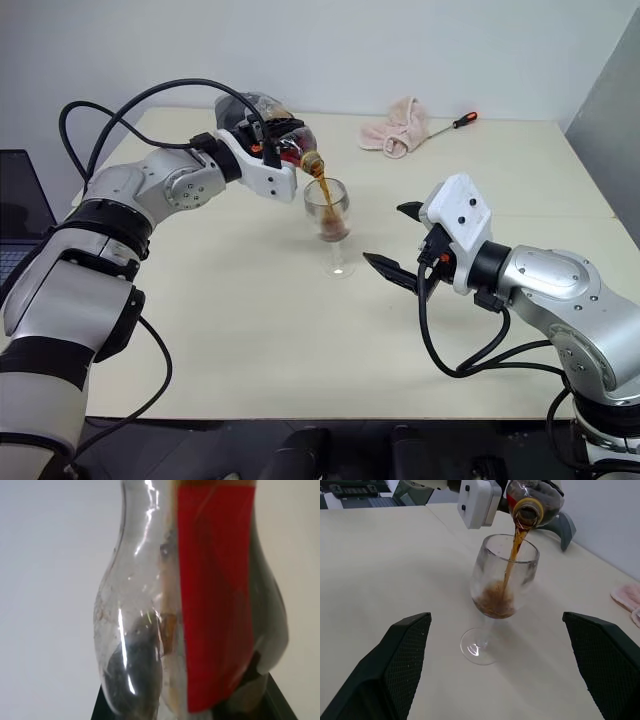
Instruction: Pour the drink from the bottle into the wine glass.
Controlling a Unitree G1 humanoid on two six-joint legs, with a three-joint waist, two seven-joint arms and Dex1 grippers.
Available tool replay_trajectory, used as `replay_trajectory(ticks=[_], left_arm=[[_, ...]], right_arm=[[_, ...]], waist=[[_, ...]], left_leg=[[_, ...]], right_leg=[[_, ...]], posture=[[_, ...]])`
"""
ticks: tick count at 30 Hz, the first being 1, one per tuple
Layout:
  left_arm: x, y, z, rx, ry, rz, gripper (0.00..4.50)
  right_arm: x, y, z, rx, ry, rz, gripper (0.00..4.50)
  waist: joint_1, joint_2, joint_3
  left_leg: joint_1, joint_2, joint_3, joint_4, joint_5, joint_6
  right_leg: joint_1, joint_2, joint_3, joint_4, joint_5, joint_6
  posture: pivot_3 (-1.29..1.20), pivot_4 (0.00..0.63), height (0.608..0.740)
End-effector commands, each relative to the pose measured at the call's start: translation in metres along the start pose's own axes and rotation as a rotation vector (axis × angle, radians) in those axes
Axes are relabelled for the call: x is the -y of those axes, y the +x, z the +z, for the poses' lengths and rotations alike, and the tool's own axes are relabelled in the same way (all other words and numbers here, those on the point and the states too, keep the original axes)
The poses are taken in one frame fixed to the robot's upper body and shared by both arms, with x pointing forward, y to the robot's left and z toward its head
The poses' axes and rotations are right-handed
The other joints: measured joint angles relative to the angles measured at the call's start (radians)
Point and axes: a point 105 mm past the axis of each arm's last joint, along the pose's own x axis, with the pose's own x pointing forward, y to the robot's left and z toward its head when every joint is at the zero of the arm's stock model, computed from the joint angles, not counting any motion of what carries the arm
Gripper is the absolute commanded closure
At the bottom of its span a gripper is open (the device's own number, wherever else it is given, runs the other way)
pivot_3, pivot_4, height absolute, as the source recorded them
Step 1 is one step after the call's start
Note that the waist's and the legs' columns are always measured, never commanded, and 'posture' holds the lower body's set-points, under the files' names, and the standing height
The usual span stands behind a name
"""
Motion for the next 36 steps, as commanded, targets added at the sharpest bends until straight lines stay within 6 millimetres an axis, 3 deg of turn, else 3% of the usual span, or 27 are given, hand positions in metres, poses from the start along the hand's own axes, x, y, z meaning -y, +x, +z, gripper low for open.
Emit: replay_trajectory(ticks=[1,32,36], left_arm=[[-0.0254,-0.0013,-0.0053,-0.009,0.034,0.065,3.48],[-0.0302,-0.0033,-0.0059,-0.002,0.055,0.090,3.48],[-0.0300,-0.0038,-0.0087,-0.020,-0.032,0.107,3.48]], right_arm=[[-0.0027,-0.0027,0.0093,0.032,-0.040,-0.005,0.00],[-0.0004,-0.0012,0.0055,0.032,-0.038,-0.011,0.00],[-0.0002,-0.0007,0.0048,0.031,-0.035,-0.012,0.00]], waist=[[0.000,0.000,0.000],[0.000,0.000,0.000],[0.000,0.000,0.000]], left_leg=[[0.000,0.000,0.000,0.000,0.000,0.000],[0.000,0.000,0.000,0.001,0.000,0.000],[0.000,0.000,0.000,0.001,0.000,0.000]], right_leg=[[0.000,0.000,0.000,0.000,0.000,0.000],[0.000,0.000,0.000,0.001,0.000,0.000],[0.000,0.000,0.000,0.001,0.000,0.000]], posture=[[0.00,0.150,0.740],[0.00,0.150,0.740],[0.00,0.150,0.740]])
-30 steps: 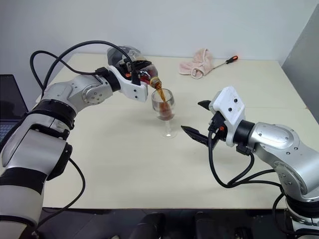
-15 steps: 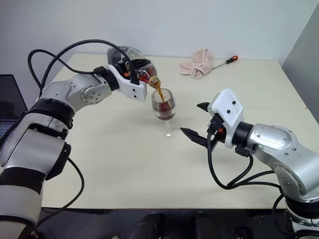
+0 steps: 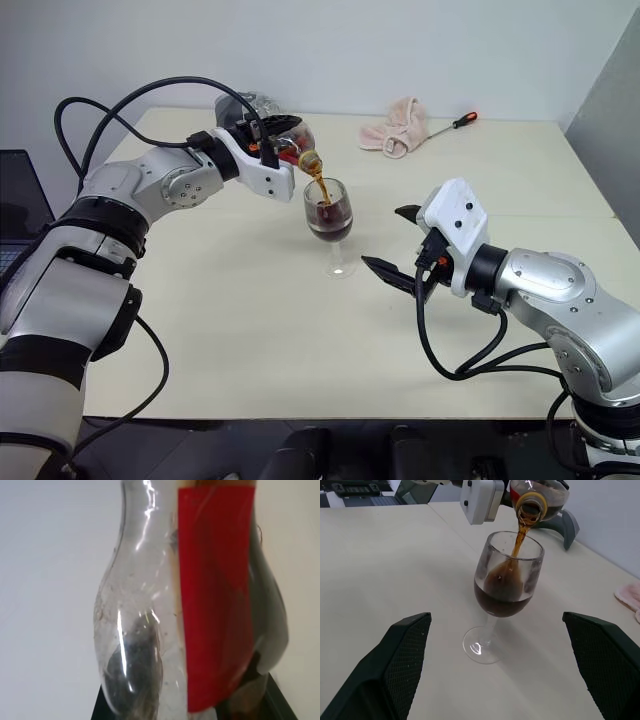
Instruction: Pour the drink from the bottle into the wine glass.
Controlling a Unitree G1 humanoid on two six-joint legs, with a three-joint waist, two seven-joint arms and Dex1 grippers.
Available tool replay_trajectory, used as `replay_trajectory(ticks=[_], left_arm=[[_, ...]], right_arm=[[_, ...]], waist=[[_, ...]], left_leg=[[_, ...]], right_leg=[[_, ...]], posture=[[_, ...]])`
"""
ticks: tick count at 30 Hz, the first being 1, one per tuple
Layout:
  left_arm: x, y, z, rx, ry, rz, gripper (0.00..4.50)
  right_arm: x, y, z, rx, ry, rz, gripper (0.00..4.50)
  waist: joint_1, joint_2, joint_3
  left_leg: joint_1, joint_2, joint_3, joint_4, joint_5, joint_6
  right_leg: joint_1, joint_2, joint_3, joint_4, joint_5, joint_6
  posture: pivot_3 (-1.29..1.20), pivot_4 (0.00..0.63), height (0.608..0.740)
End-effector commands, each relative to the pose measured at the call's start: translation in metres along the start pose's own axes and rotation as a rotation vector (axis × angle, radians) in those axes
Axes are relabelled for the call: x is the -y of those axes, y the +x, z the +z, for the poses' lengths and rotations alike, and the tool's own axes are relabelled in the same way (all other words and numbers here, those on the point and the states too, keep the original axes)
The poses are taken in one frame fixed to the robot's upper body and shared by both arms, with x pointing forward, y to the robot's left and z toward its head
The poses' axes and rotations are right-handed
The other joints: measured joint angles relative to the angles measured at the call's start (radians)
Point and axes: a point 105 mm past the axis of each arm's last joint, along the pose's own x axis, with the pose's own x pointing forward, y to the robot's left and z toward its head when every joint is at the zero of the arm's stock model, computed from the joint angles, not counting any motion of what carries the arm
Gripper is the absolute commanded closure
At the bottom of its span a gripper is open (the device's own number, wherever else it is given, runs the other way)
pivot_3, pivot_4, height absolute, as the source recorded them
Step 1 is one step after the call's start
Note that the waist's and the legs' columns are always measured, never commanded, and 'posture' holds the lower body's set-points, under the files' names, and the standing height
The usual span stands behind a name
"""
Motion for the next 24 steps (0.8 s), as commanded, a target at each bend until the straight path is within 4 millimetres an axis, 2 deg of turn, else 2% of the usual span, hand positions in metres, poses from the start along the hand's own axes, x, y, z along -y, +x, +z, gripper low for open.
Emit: replay_trajectory(ticks=[1,5,11,12,15,17,18,20,24], left_arm=[[-0.025,-0.002,-0.009,-0.034,-0.114,0.094,3.48],[-0.016,0.001,-0.007,-0.026,-0.439,0.084,3.48],[-0.005,-0.002,-0.004,0.012,-0.674,0.068,3.50],[-0.002,-0.005,-0.006,0.009,-0.723,0.071,3.50],[0.012,-0.017,-0.022,-0.035,-1.035,0.151,3.50],[0.019,-0.023,-0.027,-0.052,-1.138,0.175,3.50],[0.026,-0.027,-0.031,-0.076,-1.206,0.202,3.50],[0.055,-0.048,-0.046,-0.189,-1.390,0.289,3.50],[0.088,-0.076,-0.056,-0.339,-1.527,0.384,3.51]], right_arm=[[0.002,-0.002,0.008,0.034,-0.035,-0.019,0.00],[0.001,-0.001,0.007,0.029,-0.035,-0.012,0.00],[0.000,0.001,0.008,0.028,-0.042,0.007,0.00],[-0.001,0.002,0.010,0.032,-0.047,0.019,0.00],[-0.003,0.009,0.021,0.063,-0.066,0.065,0.00],[-0.001,0.012,0.025,0.071,-0.074,0.075,0.00],[0.001,0.014,0.027,0.077,-0.078,0.077,0.00],[0.007,0.025,0.034,0.089,-0.078,0.083,0.00],[0.004,0.035,0.040,0.089,-0.088,0.144,0.00]], waist=[[0.000,0.000,0.000],[0.000,0.000,0.000],[-0.006,0.000,0.000],[-0.006,0.000,0.000],[-0.009,0.000,0.000],[-0.012,0.000,0.000],[-0.013,0.000,0.000],[-0.021,0.001,-0.001],[-0.023,0.000,-0.001]], left_leg=[[0.000,0.000,0.000,0.000,0.000,0.000],[0.000,0.000,0.000,0.000,0.001,-0.001],[0.000,0.000,0.001,0.001,0.001,-0.002],[0.000,0.000,0.001,0.001,0.001,-0.001],[0.000,0.000,0.002,0.001,0.001,-0.001],[0.000,0.000,0.001,0.001,0.001,-0.001],[0.000,0.000,0.001,0.002,0.001,-0.001],[0.000,0.000,0.000,0.002,0.001,-0.001],[0.000,0.000,0.000,0.002,0.001,-0.002]], right_leg=[[0.000,0.000,0.000,0.000,0.000,0.000],[0.000,0.000,0.000,0.000,0.000,0.000],[-0.001,0.000,0.000,0.001,0.000,0.000],[-0.001,0.000,0.000,0.002,0.000,0.000],[-0.003,0.000,0.001,0.005,0.000,-0.001],[-0.003,0.000,0.001,0.005,0.000,-0.001],[-0.003,0.000,0.001,0.005,0.000,-0.001],[-0.003,0.000,0.001,0.005,0.000,-0.001],[-0.004,0.000,0.002,0.007,0.000,-0.001]], posture=[[0.00,0.150,0.740],[0.00,0.150,0.740],[0.00,0.150,0.740],[0.00,0.150,0.740],[0.00,0.150,0.740],[0.00,0.150,0.740],[0.00,0.150,0.740],[0.00,0.150,0.740],[0.00,0.150,0.740]])
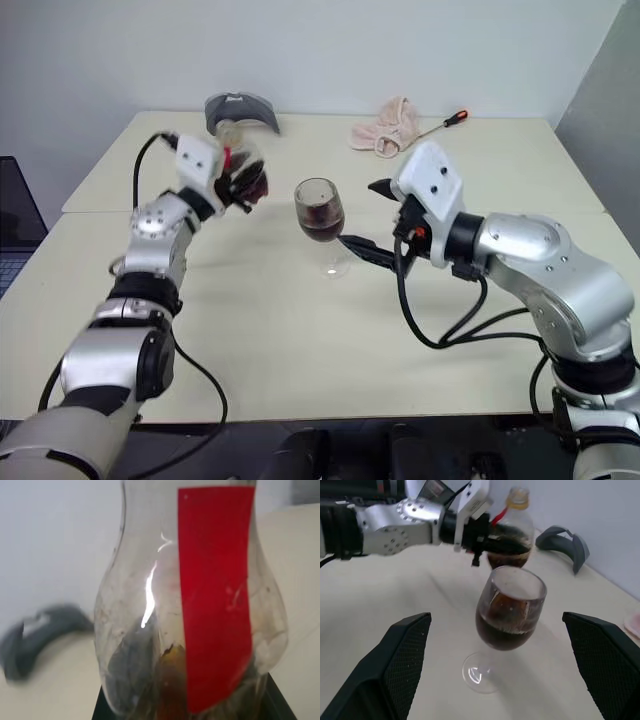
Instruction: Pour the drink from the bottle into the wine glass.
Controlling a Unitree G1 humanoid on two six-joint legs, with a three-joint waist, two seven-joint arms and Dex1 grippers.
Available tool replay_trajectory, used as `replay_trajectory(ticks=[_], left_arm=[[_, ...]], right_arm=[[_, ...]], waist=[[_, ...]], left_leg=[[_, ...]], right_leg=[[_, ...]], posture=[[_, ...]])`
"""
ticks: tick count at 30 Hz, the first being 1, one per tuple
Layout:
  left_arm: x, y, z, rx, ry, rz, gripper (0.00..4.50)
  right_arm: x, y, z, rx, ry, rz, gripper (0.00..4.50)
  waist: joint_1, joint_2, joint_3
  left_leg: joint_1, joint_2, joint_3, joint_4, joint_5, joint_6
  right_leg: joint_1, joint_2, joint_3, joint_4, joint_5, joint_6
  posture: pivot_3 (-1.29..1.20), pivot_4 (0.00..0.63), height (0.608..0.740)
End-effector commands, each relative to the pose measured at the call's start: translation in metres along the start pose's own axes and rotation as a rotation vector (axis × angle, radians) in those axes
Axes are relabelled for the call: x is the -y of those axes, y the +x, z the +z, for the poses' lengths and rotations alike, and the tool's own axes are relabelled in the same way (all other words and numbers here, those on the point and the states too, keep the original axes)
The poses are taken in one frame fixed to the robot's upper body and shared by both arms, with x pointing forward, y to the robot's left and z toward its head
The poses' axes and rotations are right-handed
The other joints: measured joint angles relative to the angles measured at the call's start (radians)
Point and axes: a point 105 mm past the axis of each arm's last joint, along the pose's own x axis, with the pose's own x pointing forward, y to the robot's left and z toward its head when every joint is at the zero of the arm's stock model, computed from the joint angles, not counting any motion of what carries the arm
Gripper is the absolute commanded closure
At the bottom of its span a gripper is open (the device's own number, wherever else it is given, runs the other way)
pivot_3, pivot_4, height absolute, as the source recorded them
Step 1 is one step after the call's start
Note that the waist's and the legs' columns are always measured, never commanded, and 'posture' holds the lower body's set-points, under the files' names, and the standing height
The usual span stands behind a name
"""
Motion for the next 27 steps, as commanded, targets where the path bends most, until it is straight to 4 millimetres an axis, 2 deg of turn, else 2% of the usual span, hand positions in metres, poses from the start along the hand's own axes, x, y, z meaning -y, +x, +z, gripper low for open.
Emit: replay_trajectory(ticks=[1,8,13,19,24,27], left_arm=[[-0.020,-0.016,-0.004,0.018,-0.092,0.145,3.51],[-0.022,-0.034,-0.031,-0.072,-0.153,0.244,3.51],[-0.024,-0.038,-0.037,-0.091,-0.187,0.278,1.83],[-0.029,-0.045,-0.035,-0.093,-0.187,0.279,0.03],[-0.036,-0.059,-0.021,-0.094,-0.165,0.246,0.03],[-0.039,-0.081,-0.007,-0.074,-0.143,0.202,0.03]], right_arm=[[-0.006,0.007,0.012,0.029,-0.041,0.066,0.00],[-0.007,0.019,0.013,-0.005,-0.052,0.098,0.00],[-0.007,0.023,0.010,-0.019,-0.068,0.109,0.00],[-0.007,0.025,0.009,-0.013,-0.079,0.115,0.00],[-0.004,0.024,0.010,-0.008,-0.098,0.121,0.00],[0.006,0.020,0.008,-0.022,-0.121,0.100,0.00]], waist=[[0.000,0.000,0.000],[0.020,-0.001,0.000],[0.024,-0.002,-0.001],[0.022,-0.003,-0.002],[0.017,-0.003,-0.002],[0.015,-0.003,-0.002]], left_leg=[[0.000,0.000,0.000,0.000,0.000,0.000],[-0.001,0.000,0.001,0.002,0.000,0.000],[-0.001,0.000,0.001,0.002,0.000,0.000],[-0.001,0.000,0.005,0.001,0.000,0.000],[-0.001,0.001,0.007,0.000,0.000,0.000],[-0.001,0.001,0.008,-0.001,0.000,0.000]], right_leg=[[0.000,0.000,0.000,0.000,0.000,0.000],[-0.002,0.000,0.001,0.003,0.000,0.000],[-0.002,0.000,0.002,0.002,0.000,0.000],[-0.006,0.000,0.006,0.005,0.000,0.000],[-0.008,0.001,0.009,0.006,0.000,0.000],[-0.009,0.001,0.010,0.006,0.000,0.000]], posture=[[0.00,0.150,0.740],[0.00,0.150,0.740],[0.00,0.150,0.740],[0.00,0.150,0.740],[0.00,0.150,0.740],[0.00,0.150,0.740]])
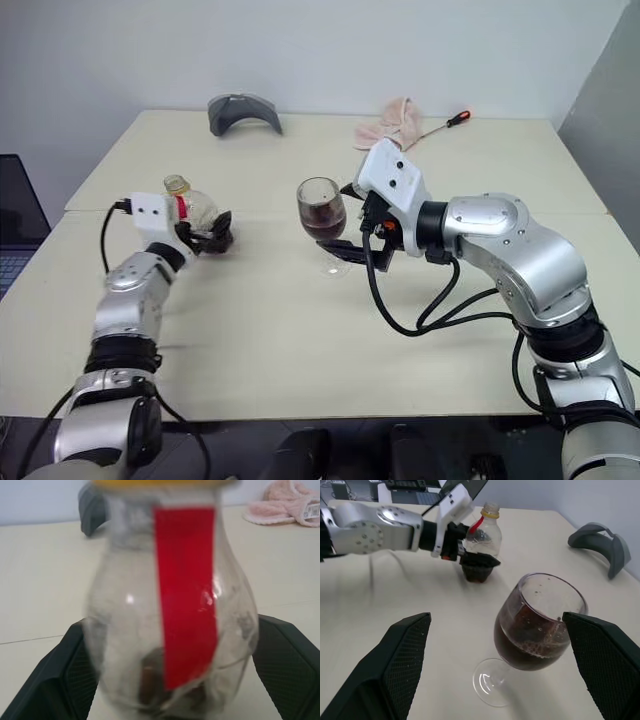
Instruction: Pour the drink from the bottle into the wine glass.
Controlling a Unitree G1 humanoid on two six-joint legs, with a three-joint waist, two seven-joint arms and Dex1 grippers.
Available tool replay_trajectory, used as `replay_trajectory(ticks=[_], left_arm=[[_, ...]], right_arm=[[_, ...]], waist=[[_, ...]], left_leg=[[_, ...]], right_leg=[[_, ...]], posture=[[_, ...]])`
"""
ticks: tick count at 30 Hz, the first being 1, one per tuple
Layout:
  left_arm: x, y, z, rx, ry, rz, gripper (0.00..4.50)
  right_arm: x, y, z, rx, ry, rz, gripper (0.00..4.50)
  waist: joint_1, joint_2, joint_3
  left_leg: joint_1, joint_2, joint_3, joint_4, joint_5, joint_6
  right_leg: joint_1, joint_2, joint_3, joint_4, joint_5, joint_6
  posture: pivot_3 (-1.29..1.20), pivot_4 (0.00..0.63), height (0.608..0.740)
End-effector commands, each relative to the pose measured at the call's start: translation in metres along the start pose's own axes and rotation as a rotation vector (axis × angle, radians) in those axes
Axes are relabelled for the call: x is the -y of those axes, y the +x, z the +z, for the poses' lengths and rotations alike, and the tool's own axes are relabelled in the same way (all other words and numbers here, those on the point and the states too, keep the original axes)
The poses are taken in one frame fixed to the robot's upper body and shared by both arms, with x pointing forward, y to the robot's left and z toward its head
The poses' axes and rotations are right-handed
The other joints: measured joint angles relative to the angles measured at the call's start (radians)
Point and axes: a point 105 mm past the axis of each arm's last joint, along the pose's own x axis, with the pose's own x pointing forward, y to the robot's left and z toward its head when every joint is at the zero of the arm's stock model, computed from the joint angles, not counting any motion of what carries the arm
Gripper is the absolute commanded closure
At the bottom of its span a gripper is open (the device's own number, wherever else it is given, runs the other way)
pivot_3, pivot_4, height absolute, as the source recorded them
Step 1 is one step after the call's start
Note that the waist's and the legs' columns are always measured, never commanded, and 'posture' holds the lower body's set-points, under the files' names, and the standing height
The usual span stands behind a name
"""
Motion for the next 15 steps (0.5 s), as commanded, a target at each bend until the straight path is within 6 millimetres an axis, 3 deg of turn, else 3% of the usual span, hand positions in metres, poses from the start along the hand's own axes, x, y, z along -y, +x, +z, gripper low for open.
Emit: replay_trajectory(ticks=[1,6,8,12,15], left_arm=[[-0.008,-0.022,0.028,0.076,0.016,-0.046,0.03],[-0.006,-0.050,0.025,0.032,-0.017,-0.194,0.03],[-0.015,-0.062,0.030,0.003,-0.012,-0.229,0.03],[-0.023,-0.076,0.064,0.047,-0.015,-0.309,0.03],[-0.006,-0.093,0.096,0.041,0.066,-0.533,0.03]], right_arm=[[0.013,-0.011,0.010,0.019,-0.074,-0.039,0.00],[0.028,-0.026,0.004,-0.015,-0.100,-0.073,0.00],[0.039,-0.037,-0.001,-0.045,-0.115,-0.101,0.00],[0.050,-0.060,-0.009,-0.073,-0.113,-0.109,0.00],[0.057,-0.087,-0.025,-0.122,-0.113,-0.060,0.00]], waist=[[0.001,0.000,0.000],[0.005,0.000,0.000],[0.007,0.000,0.000],[0.009,0.000,0.000],[0.010,0.000,0.000]], left_leg=[[0.000,0.000,0.001,0.000,0.000,0.000],[0.000,0.000,0.001,0.000,0.000,0.001],[0.000,0.000,0.002,0.000,-0.001,0.001],[0.000,0.000,0.002,0.000,-0.001,0.001],[0.000,0.000,0.002,-0.001,-0.001,0.001]], right_leg=[[0.000,0.000,0.001,0.000,0.000,0.000],[0.000,0.000,0.001,-0.001,0.000,0.000],[0.000,0.000,0.002,-0.001,0.000,0.000],[0.000,0.000,0.001,-0.002,0.000,0.000],[0.001,-0.001,0.001,-0.003,0.000,0.000]], posture=[[0.00,0.150,0.740],[0.00,0.150,0.740],[0.00,0.150,0.740],[0.00,0.150,0.740],[0.00,0.150,0.740]])
